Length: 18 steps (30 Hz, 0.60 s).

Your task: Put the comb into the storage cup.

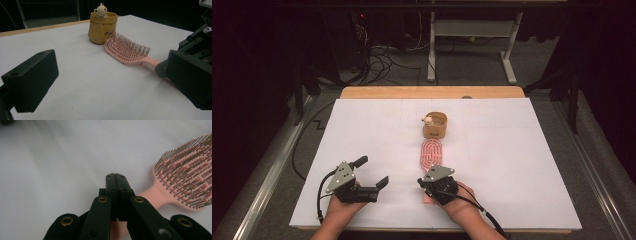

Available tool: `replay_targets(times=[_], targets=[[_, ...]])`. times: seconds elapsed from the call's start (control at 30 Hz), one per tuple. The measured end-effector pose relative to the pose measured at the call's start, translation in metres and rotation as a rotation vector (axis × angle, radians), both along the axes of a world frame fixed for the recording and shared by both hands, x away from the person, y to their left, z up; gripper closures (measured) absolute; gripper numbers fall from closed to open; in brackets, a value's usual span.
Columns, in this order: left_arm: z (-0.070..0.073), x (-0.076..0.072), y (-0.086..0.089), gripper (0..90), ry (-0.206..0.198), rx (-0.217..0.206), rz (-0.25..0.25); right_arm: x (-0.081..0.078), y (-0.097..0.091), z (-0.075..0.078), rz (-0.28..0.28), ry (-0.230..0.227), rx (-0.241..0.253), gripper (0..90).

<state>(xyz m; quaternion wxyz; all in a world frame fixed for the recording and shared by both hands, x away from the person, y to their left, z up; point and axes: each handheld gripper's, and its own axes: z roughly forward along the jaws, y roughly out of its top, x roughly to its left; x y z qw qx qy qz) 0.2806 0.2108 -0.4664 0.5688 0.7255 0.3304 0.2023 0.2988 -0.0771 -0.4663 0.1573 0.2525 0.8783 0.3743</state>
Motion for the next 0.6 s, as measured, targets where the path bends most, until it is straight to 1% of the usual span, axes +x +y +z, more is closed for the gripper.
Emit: replay_targets(times=[0.07,0.13,0.3,0.4,0.53,0.6], targets=[[0.0004,-0.0003,0.0006,0.0,-0.001,0.001,-0.002,-0.001,-0.0005,0.0008,0.004,0.0,-0.008,90.0],[0.0007,-0.0005,0.0014,0.0,-0.002,-0.001,0.0,-0.0005,-0.0005,0.0003,0.011,0.005,-0.004,90.0],[0.0009,-0.0004,0.0017,0.0,0.0,-0.003,0.0,-0.0005,0.0019,-0.0001,0.022,0.003,-0.022,90.0],[0.0009,-0.0008,0.0017,0.0,-0.001,-0.002,-0.002,0.0006,0.0013,0.0004,0.014,0.02,-0.015,90.0],[0.0006,-0.0012,0.0025,0.0,0.0,-0.001,-0.002,-0.0008,0.0002,0.0016,0.017,0.015,-0.034,90.0],[0.0004,-0.0014,0.0031,0.0,0.002,-0.004,-0.002,-0.0027,-0.004,0.0027,0.016,0.021,-0.038,90.0]])
